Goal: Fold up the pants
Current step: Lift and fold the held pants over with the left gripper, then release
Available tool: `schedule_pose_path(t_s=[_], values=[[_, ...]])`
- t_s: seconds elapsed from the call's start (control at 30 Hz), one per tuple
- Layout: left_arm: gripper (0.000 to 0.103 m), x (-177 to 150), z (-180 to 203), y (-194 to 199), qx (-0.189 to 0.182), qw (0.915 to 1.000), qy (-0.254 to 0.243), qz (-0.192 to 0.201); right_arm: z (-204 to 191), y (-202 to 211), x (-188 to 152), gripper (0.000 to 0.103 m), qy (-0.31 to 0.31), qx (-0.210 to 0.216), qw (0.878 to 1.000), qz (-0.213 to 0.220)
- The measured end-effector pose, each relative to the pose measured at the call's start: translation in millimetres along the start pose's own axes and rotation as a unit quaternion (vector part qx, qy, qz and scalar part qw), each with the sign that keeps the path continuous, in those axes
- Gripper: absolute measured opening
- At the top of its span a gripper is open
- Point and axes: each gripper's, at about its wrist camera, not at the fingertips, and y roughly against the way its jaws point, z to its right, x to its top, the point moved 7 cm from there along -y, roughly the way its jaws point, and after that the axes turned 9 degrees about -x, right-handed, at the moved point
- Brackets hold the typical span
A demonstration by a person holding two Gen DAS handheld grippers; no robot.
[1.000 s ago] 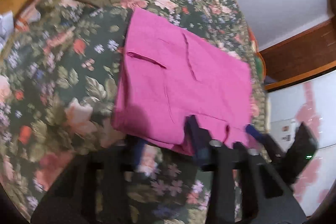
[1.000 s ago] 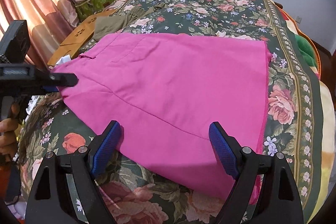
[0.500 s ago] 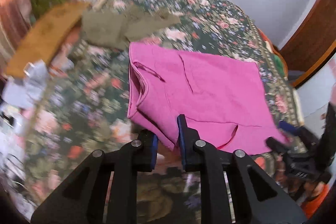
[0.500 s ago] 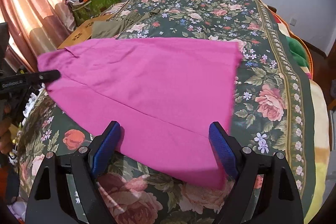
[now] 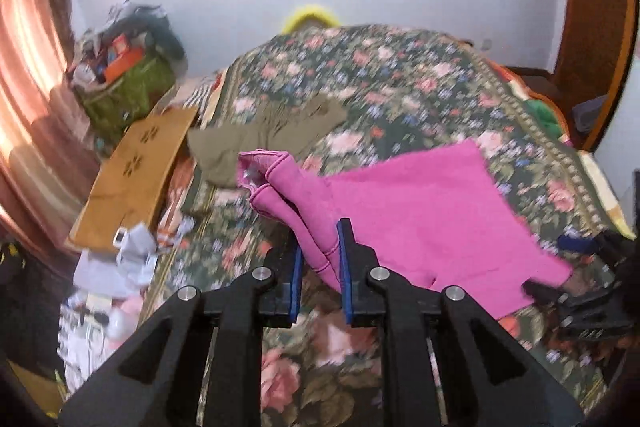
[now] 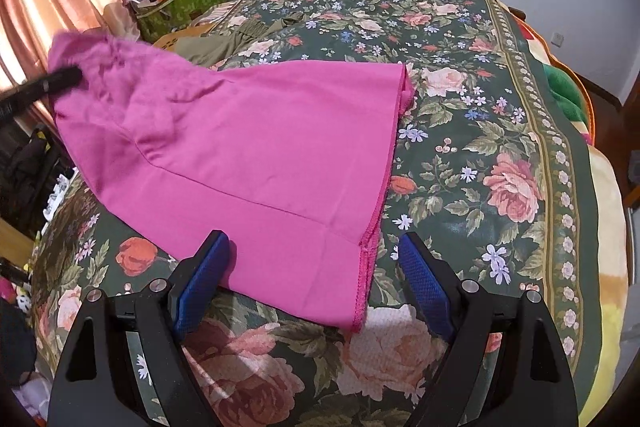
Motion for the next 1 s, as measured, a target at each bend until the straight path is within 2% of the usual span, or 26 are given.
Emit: schedule_pose_path(t_s=[0.17, 0.3, 0.47, 0.6, 1.0], values=[[0.014, 29.6, 30.5, 6.9, -0.028, 0.9989, -0.030, 0.024, 0.6, -0.2, -1.6, 0.084, -0.008, 0.007, 1.000, -0.002], [0.013, 42.3, 60.1, 6.1, -0.067, 0.9962, -0.050, 0.022, 1.0, -1.0, -2.4, 0.084, -0.011, 0.012, 1.000, -0.003], [0.012, 46.7, 92.9, -5.9, -0.138, 0.9889, -0.053, -0.010, 1.5, -1.5, -2.7, 0.084, -0.016, 0.019, 1.000, -0.004], [0.012, 43.6, 111.0, -16.3, -0.188, 0.9808, -0.035, -0.035, 1.4, -1.5, -2.5, 0.084, -0.018, 0.021, 1.000, -0.005], [0.013, 17.4, 140.0, -52.9, -0.272, 0.9548, 0.000, -0.119, 1.3, -1.5, -1.8, 0.084, -0.019, 0.022, 1.000, -0.004]])
